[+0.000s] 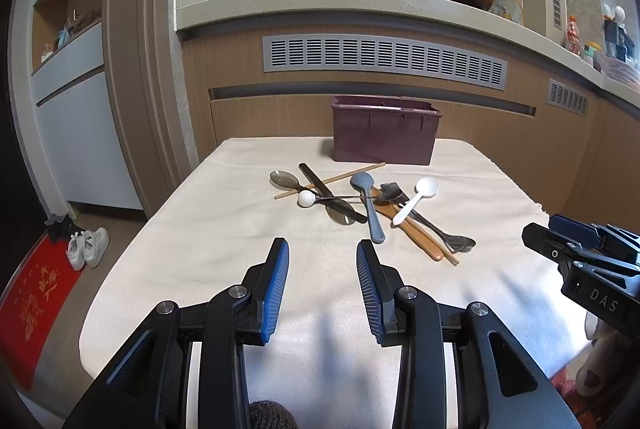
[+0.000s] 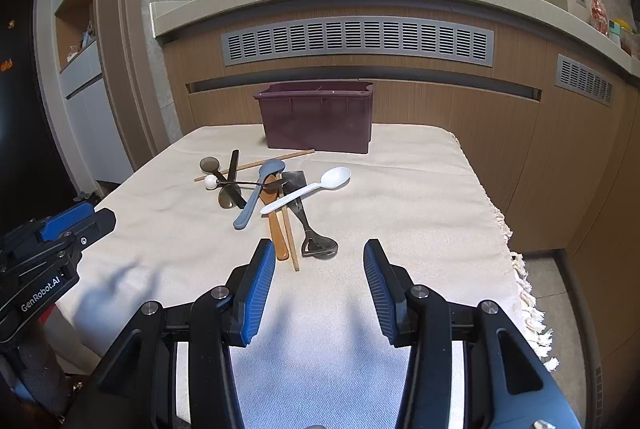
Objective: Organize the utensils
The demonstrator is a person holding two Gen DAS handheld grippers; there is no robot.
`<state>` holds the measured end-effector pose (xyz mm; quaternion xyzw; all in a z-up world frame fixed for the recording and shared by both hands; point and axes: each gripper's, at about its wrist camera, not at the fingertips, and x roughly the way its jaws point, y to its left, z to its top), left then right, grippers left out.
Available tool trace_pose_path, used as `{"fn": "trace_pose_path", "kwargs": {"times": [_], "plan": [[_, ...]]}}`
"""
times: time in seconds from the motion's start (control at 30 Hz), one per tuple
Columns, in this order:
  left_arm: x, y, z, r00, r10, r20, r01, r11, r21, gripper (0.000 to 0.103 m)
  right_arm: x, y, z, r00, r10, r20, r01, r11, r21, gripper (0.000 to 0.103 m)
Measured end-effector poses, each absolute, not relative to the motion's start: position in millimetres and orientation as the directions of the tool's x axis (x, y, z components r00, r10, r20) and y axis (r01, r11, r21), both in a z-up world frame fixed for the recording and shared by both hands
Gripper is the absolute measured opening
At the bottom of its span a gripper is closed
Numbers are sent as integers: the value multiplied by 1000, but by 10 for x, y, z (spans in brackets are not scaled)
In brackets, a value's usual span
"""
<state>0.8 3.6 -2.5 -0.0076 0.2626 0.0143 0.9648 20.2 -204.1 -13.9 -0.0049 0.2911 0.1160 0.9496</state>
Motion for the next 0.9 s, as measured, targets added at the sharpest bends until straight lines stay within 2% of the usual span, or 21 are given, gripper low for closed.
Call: {"fn": "trace_pose_path", "kwargs": {"times": [0.9], "plan": [[13, 40, -17, 861, 22, -508, -31, 1000, -8, 36, 207, -2044, -155, 799, 217, -562, -221, 973, 61, 44]]}}
